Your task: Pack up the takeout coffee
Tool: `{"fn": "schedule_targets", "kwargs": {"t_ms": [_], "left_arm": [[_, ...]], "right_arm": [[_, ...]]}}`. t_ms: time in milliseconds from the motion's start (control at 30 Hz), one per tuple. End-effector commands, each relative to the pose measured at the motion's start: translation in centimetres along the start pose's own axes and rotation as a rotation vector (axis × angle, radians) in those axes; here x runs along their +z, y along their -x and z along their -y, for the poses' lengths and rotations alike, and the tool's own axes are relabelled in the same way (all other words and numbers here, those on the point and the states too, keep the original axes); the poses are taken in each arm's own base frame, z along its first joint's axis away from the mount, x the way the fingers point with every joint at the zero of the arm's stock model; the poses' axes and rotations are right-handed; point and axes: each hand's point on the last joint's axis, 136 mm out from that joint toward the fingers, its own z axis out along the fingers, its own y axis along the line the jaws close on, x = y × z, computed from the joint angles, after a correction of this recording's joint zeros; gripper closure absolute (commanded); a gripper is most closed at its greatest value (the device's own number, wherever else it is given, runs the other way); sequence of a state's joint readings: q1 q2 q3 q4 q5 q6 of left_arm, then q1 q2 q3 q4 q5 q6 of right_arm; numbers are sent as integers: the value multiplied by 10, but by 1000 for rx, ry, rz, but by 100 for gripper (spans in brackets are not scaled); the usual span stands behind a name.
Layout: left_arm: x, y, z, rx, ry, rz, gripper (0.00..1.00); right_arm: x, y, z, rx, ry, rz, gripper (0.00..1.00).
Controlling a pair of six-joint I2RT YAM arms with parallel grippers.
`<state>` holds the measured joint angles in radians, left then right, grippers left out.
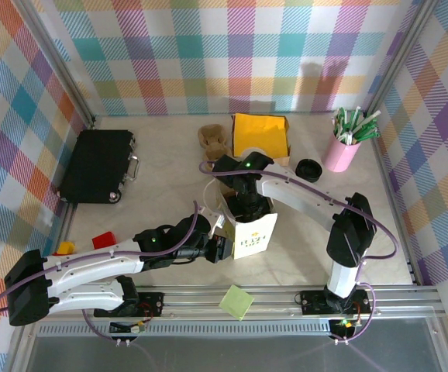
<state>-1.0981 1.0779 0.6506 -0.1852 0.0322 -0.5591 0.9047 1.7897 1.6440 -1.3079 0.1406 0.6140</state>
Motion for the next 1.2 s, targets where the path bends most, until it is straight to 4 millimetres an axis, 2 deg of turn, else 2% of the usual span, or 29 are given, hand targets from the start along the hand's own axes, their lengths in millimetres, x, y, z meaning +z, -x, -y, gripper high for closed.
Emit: {"fn": "schedule_targets", "kwargs": {"t_ms": [0, 1167], "left_arm": [[-3, -3, -1, 21, 14, -5, 66], [3, -4, -4, 25, 37, -23, 66]], "right_arm": [[-18, -2, 5, 7, -4, 32, 63], [44, -15, 4, 7, -17, -47, 64]]}}
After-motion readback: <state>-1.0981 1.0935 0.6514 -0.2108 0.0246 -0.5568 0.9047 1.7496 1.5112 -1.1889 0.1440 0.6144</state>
